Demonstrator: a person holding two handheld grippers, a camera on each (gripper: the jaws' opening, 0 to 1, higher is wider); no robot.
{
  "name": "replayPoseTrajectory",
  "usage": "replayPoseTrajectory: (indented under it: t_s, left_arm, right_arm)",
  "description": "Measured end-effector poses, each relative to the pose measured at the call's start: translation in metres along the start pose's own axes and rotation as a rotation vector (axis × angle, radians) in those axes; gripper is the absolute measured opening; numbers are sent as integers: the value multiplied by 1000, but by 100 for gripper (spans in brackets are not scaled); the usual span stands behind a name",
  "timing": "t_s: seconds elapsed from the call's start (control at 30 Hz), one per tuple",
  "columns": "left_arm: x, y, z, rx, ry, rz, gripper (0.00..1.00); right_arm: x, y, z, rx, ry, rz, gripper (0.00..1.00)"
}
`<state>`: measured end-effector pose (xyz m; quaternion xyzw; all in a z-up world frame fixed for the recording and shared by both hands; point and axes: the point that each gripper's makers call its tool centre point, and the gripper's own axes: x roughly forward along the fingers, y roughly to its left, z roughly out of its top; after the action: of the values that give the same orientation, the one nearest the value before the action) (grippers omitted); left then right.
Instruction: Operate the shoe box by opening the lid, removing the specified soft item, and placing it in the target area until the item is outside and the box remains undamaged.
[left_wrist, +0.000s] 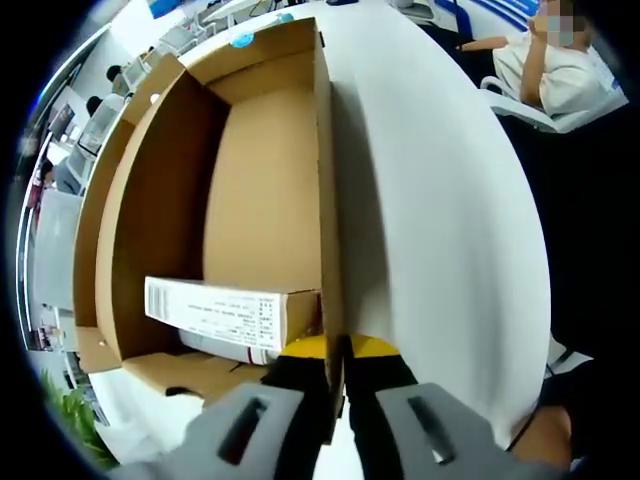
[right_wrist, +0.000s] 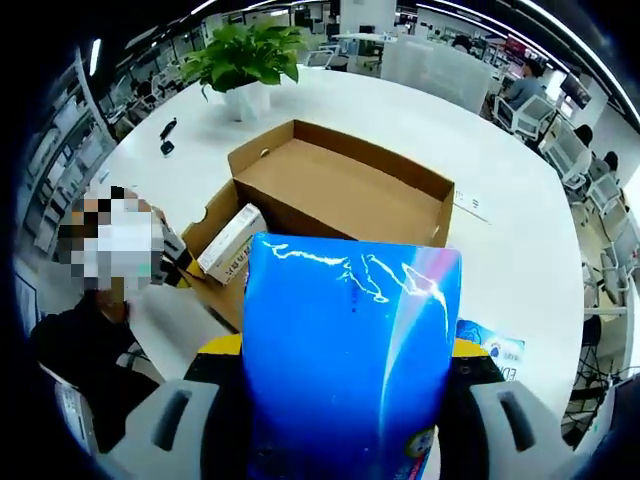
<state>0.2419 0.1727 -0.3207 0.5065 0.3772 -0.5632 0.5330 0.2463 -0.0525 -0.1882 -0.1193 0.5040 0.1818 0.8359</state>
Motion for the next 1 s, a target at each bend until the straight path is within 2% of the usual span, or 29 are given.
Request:
replayPoseTrajectory:
  t_s: [0.3, 0.47, 0.67, 0.73, 1.0]
  left_arm:
    - [-1, 0, 1, 0, 16, 10, 4]
    - [-1, 0, 1, -2, 16, 9, 4]
    - [-1, -1, 0, -4, 9, 3, 3]
    - [-1, -1, 0, -3, 11, 4, 4]
    - [-1, -2, -1, -6, 13, 7, 4]
  right_arm:
    - [-20, -35, -18, 14, -21, -18, 75]
    - [-27, -44, -32, -2, -20, -30, 75]
    - [-27, -64, -56, -74, 0, -48, 75]
    - [-25, -68, -60, -123, -12, -40, 75]
    - [-15, -83, -69, -188, -24, -24, 75]
